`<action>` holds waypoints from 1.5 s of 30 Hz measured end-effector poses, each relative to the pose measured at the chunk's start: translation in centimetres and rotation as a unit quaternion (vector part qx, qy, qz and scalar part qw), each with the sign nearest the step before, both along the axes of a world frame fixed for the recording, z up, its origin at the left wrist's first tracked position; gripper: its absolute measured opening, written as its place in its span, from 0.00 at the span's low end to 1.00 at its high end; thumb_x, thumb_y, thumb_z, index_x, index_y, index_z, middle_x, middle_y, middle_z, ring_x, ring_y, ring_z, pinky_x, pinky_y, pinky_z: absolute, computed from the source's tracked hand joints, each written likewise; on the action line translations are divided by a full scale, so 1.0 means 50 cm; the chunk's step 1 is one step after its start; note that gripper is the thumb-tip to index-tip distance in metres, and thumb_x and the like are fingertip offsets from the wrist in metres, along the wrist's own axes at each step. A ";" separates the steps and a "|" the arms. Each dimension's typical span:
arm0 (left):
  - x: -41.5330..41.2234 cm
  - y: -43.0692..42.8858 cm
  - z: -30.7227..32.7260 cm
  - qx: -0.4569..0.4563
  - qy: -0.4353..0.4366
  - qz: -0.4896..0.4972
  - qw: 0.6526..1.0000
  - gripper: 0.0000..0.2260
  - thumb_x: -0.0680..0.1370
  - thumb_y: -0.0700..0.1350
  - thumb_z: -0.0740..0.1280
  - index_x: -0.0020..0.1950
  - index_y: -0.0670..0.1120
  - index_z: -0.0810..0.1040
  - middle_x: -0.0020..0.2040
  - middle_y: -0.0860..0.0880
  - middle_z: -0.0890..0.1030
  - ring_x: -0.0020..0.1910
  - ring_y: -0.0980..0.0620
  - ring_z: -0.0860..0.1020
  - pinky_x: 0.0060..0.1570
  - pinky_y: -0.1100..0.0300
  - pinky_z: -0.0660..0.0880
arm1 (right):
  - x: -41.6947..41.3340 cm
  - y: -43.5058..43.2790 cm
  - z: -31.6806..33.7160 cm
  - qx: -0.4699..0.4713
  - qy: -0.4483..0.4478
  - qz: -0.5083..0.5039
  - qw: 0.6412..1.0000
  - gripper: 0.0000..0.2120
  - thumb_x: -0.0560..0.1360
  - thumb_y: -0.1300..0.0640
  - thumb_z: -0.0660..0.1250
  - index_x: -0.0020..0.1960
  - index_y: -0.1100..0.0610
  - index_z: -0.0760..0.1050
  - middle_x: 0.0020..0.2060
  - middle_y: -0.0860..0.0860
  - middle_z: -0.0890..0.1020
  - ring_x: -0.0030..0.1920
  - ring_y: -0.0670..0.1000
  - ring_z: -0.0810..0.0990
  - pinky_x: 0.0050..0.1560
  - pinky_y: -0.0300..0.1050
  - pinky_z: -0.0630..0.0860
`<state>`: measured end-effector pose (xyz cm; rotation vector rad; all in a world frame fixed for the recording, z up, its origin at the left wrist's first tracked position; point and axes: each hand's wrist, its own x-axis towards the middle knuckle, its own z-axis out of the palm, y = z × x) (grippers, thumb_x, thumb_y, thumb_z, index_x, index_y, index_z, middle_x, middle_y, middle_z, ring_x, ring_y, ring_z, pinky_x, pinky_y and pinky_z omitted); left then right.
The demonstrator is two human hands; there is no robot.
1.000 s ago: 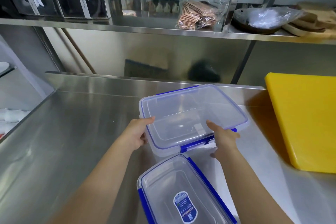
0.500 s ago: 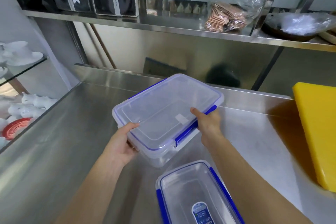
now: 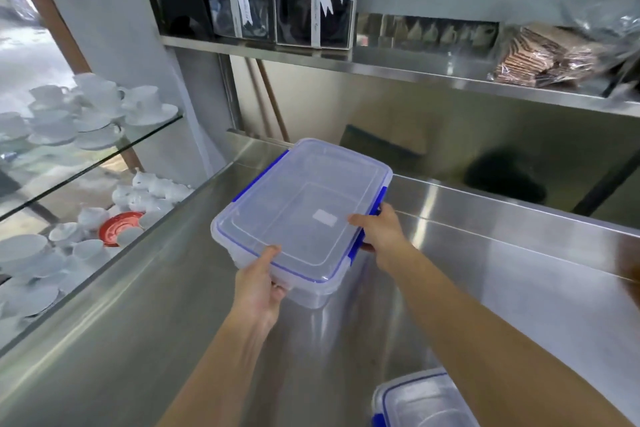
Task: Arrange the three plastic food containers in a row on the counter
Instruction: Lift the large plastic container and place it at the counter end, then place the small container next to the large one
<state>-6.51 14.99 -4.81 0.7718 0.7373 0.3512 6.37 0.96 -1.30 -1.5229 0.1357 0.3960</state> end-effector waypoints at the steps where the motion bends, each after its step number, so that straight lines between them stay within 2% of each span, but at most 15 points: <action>1: 0.004 0.001 -0.002 -0.002 0.000 0.009 1.000 0.17 0.72 0.40 0.70 0.60 0.42 0.77 0.48 0.45 0.86 0.40 0.50 0.85 0.31 0.58 0.79 | 0.002 0.005 -0.001 -0.004 -0.003 0.007 1.000 0.22 0.67 0.65 0.71 0.57 0.54 0.67 0.52 0.52 0.77 0.50 0.55 0.77 0.48 0.54 0.78; 6: -0.003 -0.005 -0.017 0.005 0.001 0.006 1.000 0.19 0.72 0.41 0.71 0.63 0.42 0.76 0.43 0.46 0.83 0.32 0.53 0.81 0.26 0.61 0.76 | 0.013 0.012 -0.009 -0.011 -0.015 0.029 0.999 0.21 0.69 0.65 0.70 0.59 0.55 0.69 0.55 0.54 0.79 0.52 0.56 0.78 0.55 0.58 0.77; 10: -0.014 -0.019 -0.013 0.011 0.006 -0.017 1.000 0.21 0.72 0.43 0.71 0.64 0.48 0.75 0.54 0.47 0.83 0.45 0.49 0.82 0.31 0.58 0.78 | 0.016 0.005 -0.011 -0.036 -0.042 0.059 0.997 0.20 0.71 0.62 0.68 0.61 0.52 0.68 0.56 0.52 0.78 0.51 0.54 0.78 0.54 0.56 0.78; 12: -0.012 -0.011 -0.003 0.017 0.037 -0.018 0.999 0.20 0.72 0.45 0.72 0.63 0.48 0.75 0.55 0.46 0.83 0.47 0.48 0.81 0.33 0.57 0.78 | 0.012 0.005 -0.015 -0.065 -0.056 0.065 0.994 0.19 0.73 0.58 0.67 0.62 0.52 0.67 0.57 0.52 0.77 0.52 0.53 0.78 0.54 0.55 0.78; 16: -0.022 0.010 0.012 0.039 0.081 -0.064 0.994 0.22 0.70 0.49 0.73 0.62 0.50 0.74 0.56 0.46 0.82 0.51 0.47 0.80 0.38 0.53 0.78 | -0.006 0.000 -0.016 -0.143 -0.089 0.082 0.982 0.20 0.74 0.49 0.64 0.62 0.53 0.66 0.58 0.53 0.77 0.47 0.50 0.76 0.43 0.44 0.75; 21: -0.038 0.007 0.030 0.064 0.128 -0.072 0.987 0.27 0.70 0.55 0.72 0.66 0.47 0.72 0.53 0.47 0.80 0.49 0.48 0.79 0.49 0.54 0.76 | -0.035 -0.040 -0.005 -0.202 -0.145 0.102 0.963 0.24 0.74 0.46 0.63 0.65 0.55 0.64 0.63 0.53 0.74 0.50 0.47 0.72 0.49 0.45 0.70; 23: -0.047 0.004 0.030 0.057 0.151 -0.057 0.985 0.34 0.69 0.57 0.71 0.71 0.47 0.66 0.67 0.44 0.75 0.64 0.42 0.74 0.65 0.50 0.69 | -0.044 -0.072 0.000 -0.260 -0.152 0.115 0.947 0.27 0.73 0.45 0.64 0.66 0.58 0.64 0.65 0.55 0.72 0.57 0.51 0.73 0.51 0.44 0.68; 25: -0.059 -0.006 0.034 0.039 0.155 -0.042 0.986 0.37 0.69 0.58 0.69 0.74 0.48 0.62 0.74 0.42 0.66 0.72 0.39 0.65 0.72 0.44 0.60 | -0.057 -0.112 0.005 -0.294 -0.154 0.122 0.936 0.28 0.73 0.45 0.64 0.66 0.61 0.65 0.66 0.57 0.71 0.61 0.55 0.72 0.54 0.45 0.69; 30: -0.109 -0.122 0.040 0.084 0.196 0.008 0.977 0.34 0.70 0.57 0.70 0.71 0.46 0.61 0.71 0.46 0.65 0.66 0.45 0.69 0.67 0.47 0.65 | -0.108 -0.223 0.015 -0.347 -0.141 0.131 0.918 0.31 0.72 0.43 0.65 0.67 0.61 0.65 0.65 0.58 0.72 0.62 0.57 0.73 0.59 0.49 0.70; 33: -0.149 -0.212 0.042 0.079 0.213 -0.184 0.956 0.37 0.67 0.60 0.71 0.72 0.48 0.64 0.72 0.45 0.68 0.68 0.43 0.68 0.70 0.44 0.62 | -0.159 -0.290 0.009 -0.360 -0.107 0.146 0.915 0.35 0.70 0.40 0.65 0.68 0.59 0.63 0.67 0.56 0.70 0.62 0.56 0.72 0.53 0.46 0.70; 36: -0.180 -0.266 0.049 0.054 0.216 -0.377 0.899 0.44 0.55 0.58 0.78 0.69 0.49 0.70 0.74 0.45 0.67 0.73 0.44 0.63 0.72 0.44 0.56 | -0.211 -0.361 0.006 -0.384 -0.017 0.191 0.903 0.44 0.64 0.35 0.68 0.71 0.55 0.58 0.70 0.54 0.66 0.61 0.56 0.70 0.48 0.50 0.73; 38: -0.197 -0.295 0.049 0.064 0.240 -0.455 0.855 0.43 0.54 0.50 0.79 0.68 0.47 0.71 0.72 0.43 0.69 0.71 0.42 0.65 0.72 0.40 0.54 | -0.240 -0.404 0.009 -0.410 0.054 0.228 0.882 0.48 0.59 0.35 0.72 0.71 0.54 0.57 0.69 0.53 0.66 0.60 0.56 0.71 0.48 0.55 0.76; 41: -0.216 -0.322 0.037 0.102 0.265 -0.486 0.826 0.25 0.65 0.38 0.75 0.60 0.43 0.74 0.55 0.43 0.79 0.56 0.43 0.76 0.62 0.36 0.64 | -0.278 -0.450 0.005 -0.414 0.134 0.279 0.856 0.46 0.56 0.41 0.77 0.68 0.53 0.62 0.65 0.55 0.72 0.60 0.60 0.74 0.47 0.60 0.77; 43: -0.220 -0.333 0.025 0.119 0.256 -0.462 0.841 0.17 0.67 0.32 0.72 0.54 0.42 0.76 0.43 0.43 0.80 0.42 0.45 0.78 0.50 0.41 0.74 | -0.299 -0.470 -0.001 -0.402 0.151 0.302 0.851 0.40 0.58 0.46 0.78 0.64 0.53 0.66 0.58 0.55 0.77 0.53 0.59 0.79 0.46 0.59 0.80; 45: -0.217 -0.338 0.019 0.143 0.241 -0.430 0.858 0.16 0.67 0.31 0.73 0.52 0.40 0.76 0.41 0.42 0.81 0.39 0.45 0.79 0.40 0.46 0.77 | -0.311 -0.479 -0.010 -0.369 0.141 0.298 0.869 0.32 0.60 0.49 0.78 0.60 0.53 0.70 0.52 0.54 0.81 0.47 0.57 0.82 0.42 0.56 0.82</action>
